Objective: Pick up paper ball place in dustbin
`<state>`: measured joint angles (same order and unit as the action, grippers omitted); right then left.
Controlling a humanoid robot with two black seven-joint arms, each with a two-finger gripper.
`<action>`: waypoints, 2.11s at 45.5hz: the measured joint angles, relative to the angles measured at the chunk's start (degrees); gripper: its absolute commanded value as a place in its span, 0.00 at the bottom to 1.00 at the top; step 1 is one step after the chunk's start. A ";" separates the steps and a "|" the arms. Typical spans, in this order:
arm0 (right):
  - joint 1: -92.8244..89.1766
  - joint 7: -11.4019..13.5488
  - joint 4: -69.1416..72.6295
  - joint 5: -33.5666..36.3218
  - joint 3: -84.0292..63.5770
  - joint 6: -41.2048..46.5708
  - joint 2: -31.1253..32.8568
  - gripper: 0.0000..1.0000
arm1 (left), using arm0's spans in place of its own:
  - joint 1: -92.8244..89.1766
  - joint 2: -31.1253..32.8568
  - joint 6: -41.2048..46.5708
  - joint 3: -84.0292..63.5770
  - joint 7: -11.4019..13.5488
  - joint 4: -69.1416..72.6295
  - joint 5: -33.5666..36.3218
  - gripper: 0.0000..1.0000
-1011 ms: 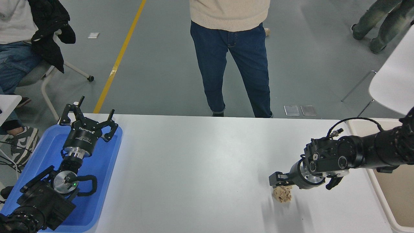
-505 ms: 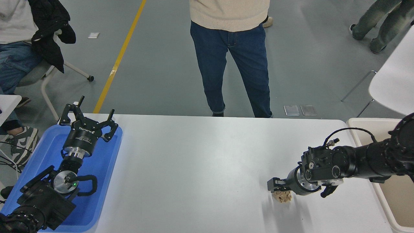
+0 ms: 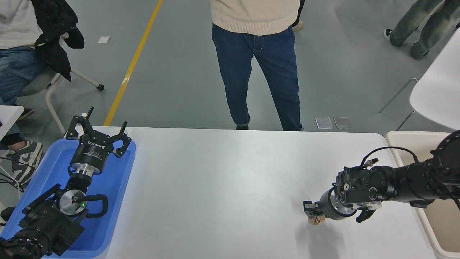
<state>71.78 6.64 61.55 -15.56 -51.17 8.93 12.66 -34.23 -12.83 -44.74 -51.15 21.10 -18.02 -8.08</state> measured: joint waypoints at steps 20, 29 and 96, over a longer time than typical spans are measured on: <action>12.67 -0.09 10.54 2.05 -1.13 7.73 8.93 0.00 | -0.05 0.00 0.00 0.00 0.00 0.00 0.00 1.00; 24.09 -0.29 16.25 3.83 -4.13 18.46 12.75 0.00 | -0.05 0.00 0.00 0.00 0.00 0.00 0.03 1.00; 65.60 -0.45 18.02 14.95 -40.93 36.04 20.37 0.00 | -0.04 0.01 0.00 0.00 0.00 0.01 0.02 1.00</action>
<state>137.38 6.19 79.57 -0.61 -92.10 44.98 33.03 -34.27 -12.82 -44.74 -51.15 21.09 -18.01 -8.06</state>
